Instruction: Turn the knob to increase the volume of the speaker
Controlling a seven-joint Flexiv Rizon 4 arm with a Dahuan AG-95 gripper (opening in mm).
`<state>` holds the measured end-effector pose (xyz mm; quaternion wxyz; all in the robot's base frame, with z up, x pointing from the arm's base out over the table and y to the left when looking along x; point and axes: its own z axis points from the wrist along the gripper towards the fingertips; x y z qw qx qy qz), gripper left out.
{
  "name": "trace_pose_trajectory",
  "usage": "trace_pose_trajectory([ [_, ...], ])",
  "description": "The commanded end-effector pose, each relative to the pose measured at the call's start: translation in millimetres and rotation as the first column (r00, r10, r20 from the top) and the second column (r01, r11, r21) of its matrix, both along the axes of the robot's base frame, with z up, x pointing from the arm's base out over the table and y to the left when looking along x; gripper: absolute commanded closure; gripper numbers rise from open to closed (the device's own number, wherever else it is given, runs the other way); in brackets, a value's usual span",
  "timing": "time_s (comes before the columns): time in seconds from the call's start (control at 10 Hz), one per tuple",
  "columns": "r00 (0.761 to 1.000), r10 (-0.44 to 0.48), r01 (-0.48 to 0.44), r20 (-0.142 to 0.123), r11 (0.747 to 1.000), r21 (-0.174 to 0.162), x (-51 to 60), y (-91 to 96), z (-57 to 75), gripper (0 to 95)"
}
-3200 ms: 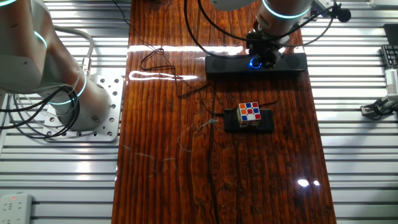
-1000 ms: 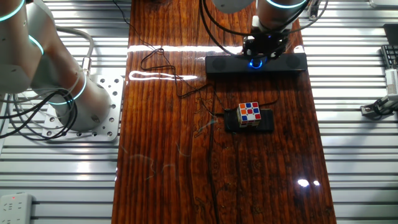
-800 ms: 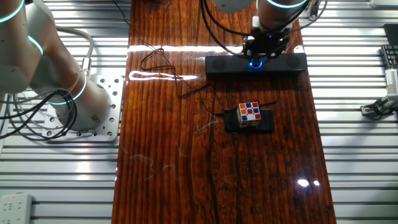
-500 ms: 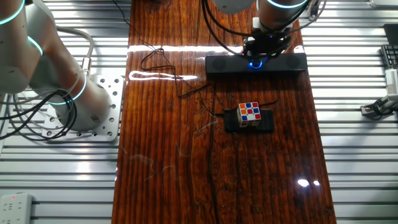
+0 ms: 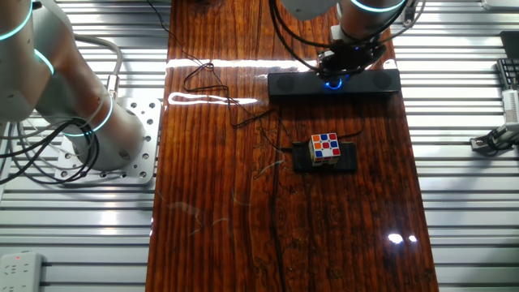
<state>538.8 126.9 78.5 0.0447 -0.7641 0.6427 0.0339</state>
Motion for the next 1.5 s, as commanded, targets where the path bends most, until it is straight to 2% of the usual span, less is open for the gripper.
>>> trace_pose_trajectory([
  [0.1, 1.000, 0.024, -0.024, -0.007, 1.000, 0.000, -0.7, -0.1, -0.1, 57.0],
  [1.5, 0.998, -0.056, 0.056, -0.001, 0.998, 0.023, -3.1, 0.4, -2.6, 57.0],
])
